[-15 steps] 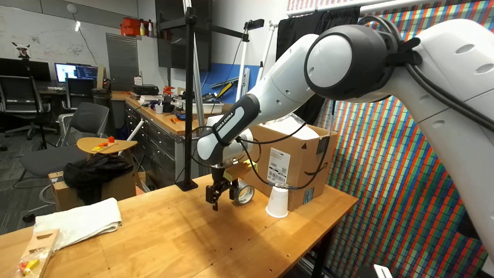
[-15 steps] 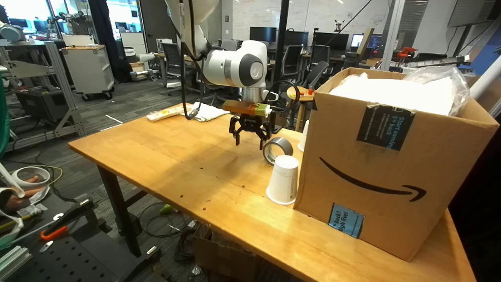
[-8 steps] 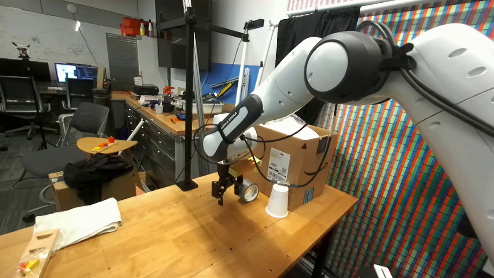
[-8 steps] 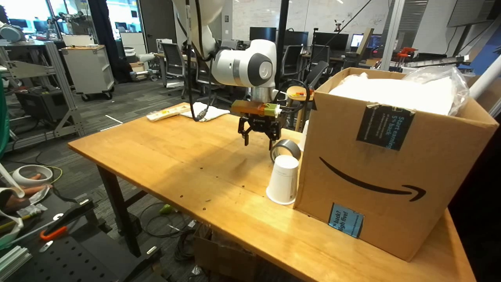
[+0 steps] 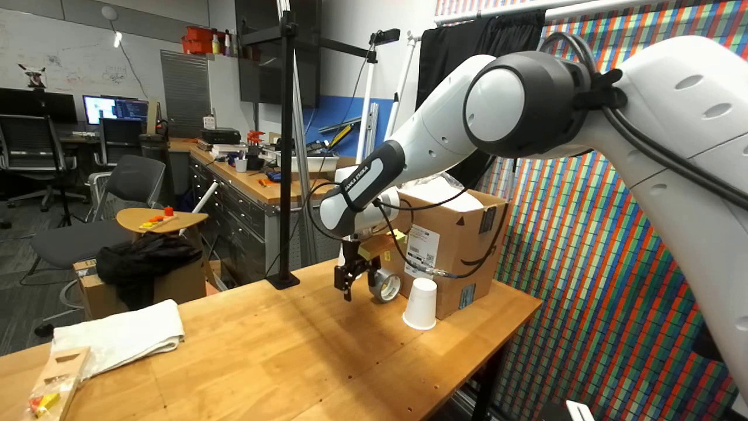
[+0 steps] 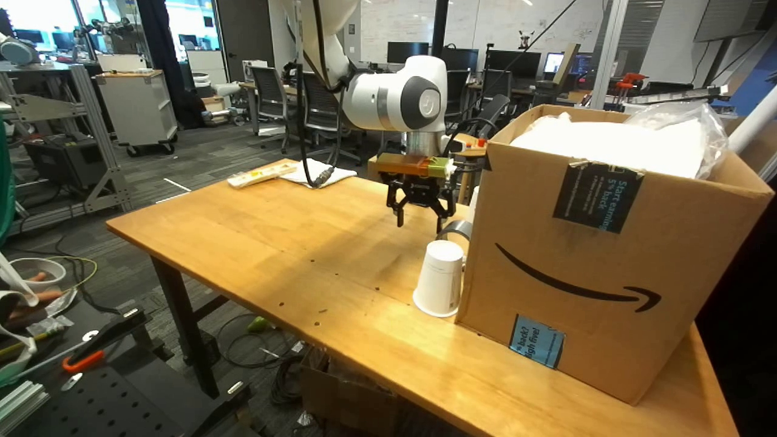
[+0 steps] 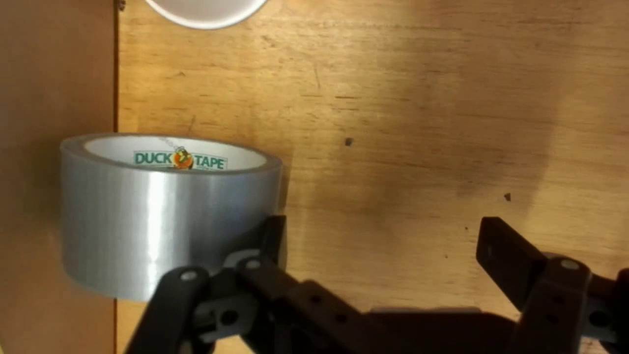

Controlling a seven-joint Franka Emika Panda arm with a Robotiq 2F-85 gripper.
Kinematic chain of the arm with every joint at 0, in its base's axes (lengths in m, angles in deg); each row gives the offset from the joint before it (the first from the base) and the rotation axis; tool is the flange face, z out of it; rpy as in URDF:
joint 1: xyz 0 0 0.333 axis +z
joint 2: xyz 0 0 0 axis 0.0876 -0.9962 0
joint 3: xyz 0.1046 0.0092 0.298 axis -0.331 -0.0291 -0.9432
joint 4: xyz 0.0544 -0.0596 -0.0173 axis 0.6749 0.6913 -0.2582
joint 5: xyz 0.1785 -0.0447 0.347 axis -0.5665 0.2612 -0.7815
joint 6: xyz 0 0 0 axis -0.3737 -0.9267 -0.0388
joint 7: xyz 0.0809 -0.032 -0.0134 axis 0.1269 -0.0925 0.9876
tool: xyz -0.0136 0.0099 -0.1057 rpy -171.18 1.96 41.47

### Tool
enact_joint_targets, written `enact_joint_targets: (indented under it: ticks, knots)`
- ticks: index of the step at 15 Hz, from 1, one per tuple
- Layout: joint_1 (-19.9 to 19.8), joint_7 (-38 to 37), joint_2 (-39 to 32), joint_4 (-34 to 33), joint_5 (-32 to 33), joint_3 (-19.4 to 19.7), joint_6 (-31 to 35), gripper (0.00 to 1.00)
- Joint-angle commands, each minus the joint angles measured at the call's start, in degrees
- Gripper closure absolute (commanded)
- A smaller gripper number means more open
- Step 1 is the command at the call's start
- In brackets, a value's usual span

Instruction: Roll the grey masking tape to the right

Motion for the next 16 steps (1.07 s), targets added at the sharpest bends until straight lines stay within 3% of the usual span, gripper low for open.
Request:
enact_joint_targets:
  ticks: [1,6,10,11,16]
  knots:
    - [-0.49,0.11,1.06,-0.26,0.26,1.32,-1.66,0.00]
    - [0.10,0.08,1.75,0.74,0.45,1.05,-1.11,0.00]
    - [1.35,0.26,6.55,6.64,-1.31,-2.20,2.67,0.00]
    - [0.66,0.19,1.59,1.42,-0.40,-0.82,0.67,0.00]
    - [1.98,0.11,4.88,4.59,-0.68,-1.92,0.96,0.00]
